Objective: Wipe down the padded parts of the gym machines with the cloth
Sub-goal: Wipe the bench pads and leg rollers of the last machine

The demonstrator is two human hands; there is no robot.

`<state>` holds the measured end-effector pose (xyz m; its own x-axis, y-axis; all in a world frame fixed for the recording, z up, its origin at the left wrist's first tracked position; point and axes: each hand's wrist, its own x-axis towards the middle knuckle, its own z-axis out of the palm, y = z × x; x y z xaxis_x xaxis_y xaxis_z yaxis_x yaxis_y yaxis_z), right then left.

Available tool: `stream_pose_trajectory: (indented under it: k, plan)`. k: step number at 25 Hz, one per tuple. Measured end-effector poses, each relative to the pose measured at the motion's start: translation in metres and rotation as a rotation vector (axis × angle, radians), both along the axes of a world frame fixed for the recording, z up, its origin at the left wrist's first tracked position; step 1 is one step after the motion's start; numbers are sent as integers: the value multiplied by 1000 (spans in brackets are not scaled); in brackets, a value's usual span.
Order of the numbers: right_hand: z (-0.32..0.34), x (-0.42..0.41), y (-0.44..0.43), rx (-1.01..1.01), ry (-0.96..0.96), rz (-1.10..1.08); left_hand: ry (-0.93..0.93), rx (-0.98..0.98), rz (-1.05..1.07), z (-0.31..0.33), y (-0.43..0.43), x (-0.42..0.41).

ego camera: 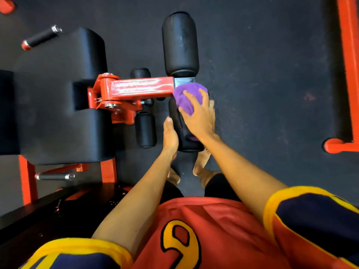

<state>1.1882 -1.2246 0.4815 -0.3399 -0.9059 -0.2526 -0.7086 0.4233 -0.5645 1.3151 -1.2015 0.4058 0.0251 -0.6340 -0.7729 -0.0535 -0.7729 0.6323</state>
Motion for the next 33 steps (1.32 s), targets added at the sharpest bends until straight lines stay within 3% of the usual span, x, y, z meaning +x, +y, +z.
stream_pose_trajectory:
  k: [3, 9, 12, 15, 18, 26, 33]
  plan:
    - [1, -5, -7, -3, -10, 22, 10, 8, -7, -15, 0, 1]
    - [-19, 12, 124, 54, 14, 173, 61, 186, 33, 39, -24, -6]
    - [-21, 13, 90, 21, 29, 161, 80, 269, 104, 48, -28, -13]
    - [-15, 11, 31, -67, 24, 134, 78, 223, 168, 62, -24, -26]
    - [-11, 0, 4, -14, -54, 45, 53, 202, 129, 67, -17, -27]
    - [-9, 11, 125, -59, 34, 264, 106, 270, 152, 66, -38, -12]
    - [0, 1, -2, 34, -19, 73, 0, 189, 201, 88, -22, -38]
